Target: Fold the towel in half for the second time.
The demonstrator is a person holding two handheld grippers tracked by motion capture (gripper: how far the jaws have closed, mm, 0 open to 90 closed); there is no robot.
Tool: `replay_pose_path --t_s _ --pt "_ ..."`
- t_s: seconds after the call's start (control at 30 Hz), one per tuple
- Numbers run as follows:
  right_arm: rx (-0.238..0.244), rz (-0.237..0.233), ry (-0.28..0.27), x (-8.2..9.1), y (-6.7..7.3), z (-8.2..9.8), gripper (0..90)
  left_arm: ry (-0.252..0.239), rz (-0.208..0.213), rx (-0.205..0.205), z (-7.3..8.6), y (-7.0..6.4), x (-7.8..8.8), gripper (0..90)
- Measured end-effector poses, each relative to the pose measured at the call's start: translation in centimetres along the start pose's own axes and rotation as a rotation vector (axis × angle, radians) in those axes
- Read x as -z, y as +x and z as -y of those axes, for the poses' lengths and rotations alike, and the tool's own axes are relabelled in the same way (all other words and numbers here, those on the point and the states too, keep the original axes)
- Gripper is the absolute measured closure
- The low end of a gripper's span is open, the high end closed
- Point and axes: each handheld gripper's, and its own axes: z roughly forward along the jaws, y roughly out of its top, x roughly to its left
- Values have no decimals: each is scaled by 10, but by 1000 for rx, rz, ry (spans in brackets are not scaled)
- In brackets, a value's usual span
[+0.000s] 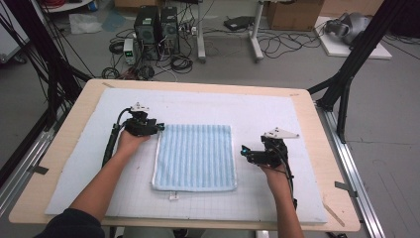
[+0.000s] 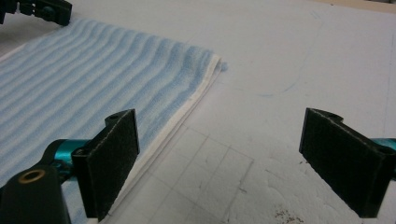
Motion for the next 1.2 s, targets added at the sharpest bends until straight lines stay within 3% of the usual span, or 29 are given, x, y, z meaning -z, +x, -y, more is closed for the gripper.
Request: replay_pose_path --t_s 0.2,0.33,0.5,0.67,0.87,1.2 --pt "-4 1 9 -1 1 0 112 -3 49 -26 0 -2 -1 602" --pt "-4 1 13 -2 1 0 112 27 66 -91 0 -7 -2 690" --pt "3 -3 14 -3 2 0 112 31 68 -78 0 -7 -3 836" --pt "-12 -26 20 -11 4 -2 112 29 66 -50 0 -8 -3 854" --pt "10 -57 8 -31 6 -16 112 33 62 -27 0 -8 -3 854" --pt "-11 -83 138 -92 -7 -39 113 32 59 -14 0 -8 -3 849"
